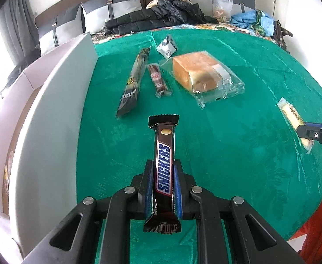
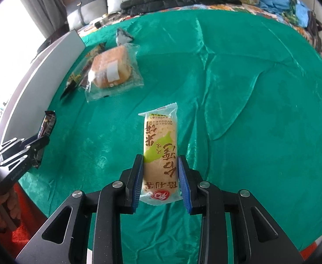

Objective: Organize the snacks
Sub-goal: 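Grasp the Snickers bar with the left gripper while the right gripper grasps the rice-cake pack, then carry both snacks into the white box and open both grippers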

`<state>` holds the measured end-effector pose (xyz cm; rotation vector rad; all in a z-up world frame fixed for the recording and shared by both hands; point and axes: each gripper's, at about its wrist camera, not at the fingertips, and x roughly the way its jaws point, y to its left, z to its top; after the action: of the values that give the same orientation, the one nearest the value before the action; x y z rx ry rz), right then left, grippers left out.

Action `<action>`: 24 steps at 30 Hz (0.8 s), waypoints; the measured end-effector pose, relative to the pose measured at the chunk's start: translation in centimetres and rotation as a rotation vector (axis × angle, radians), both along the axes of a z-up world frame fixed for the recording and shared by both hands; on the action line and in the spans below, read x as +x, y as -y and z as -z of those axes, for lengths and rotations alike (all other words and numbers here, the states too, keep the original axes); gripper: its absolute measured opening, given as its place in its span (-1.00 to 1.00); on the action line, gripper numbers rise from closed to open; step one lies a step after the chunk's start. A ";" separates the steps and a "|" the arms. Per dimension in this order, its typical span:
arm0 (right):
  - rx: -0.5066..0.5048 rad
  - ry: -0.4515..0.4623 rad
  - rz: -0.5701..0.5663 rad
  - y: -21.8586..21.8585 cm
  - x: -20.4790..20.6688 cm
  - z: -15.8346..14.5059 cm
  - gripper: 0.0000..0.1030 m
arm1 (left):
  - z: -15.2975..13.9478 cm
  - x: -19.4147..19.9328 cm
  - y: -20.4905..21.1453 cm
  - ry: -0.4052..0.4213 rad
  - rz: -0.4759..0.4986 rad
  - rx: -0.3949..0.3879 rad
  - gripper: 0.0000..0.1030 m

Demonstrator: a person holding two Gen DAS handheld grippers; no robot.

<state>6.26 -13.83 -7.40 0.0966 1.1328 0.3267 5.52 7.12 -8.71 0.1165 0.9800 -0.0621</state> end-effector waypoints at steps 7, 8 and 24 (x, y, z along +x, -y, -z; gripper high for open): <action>0.017 0.014 -0.029 -1.9 -0.5 -1.3 -0.38 | -1.5 -1.0 -1.9 0.015 -0.033 -0.143 -0.69; 0.025 0.018 -0.034 -2.3 -0.4 -1.6 -0.38 | -2.2 -1.2 -2.8 0.018 -0.047 -0.208 -0.69; 0.408 0.144 -0.485 -30.9 2.6 -17.0 0.19 | -10.5 -3.1 -26.9 0.165 -0.508 -0.156 0.69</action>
<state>8.87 17.08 9.56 0.1545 0.9238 0.9810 2.43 33.97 1.79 -0.2682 0.8126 0.3327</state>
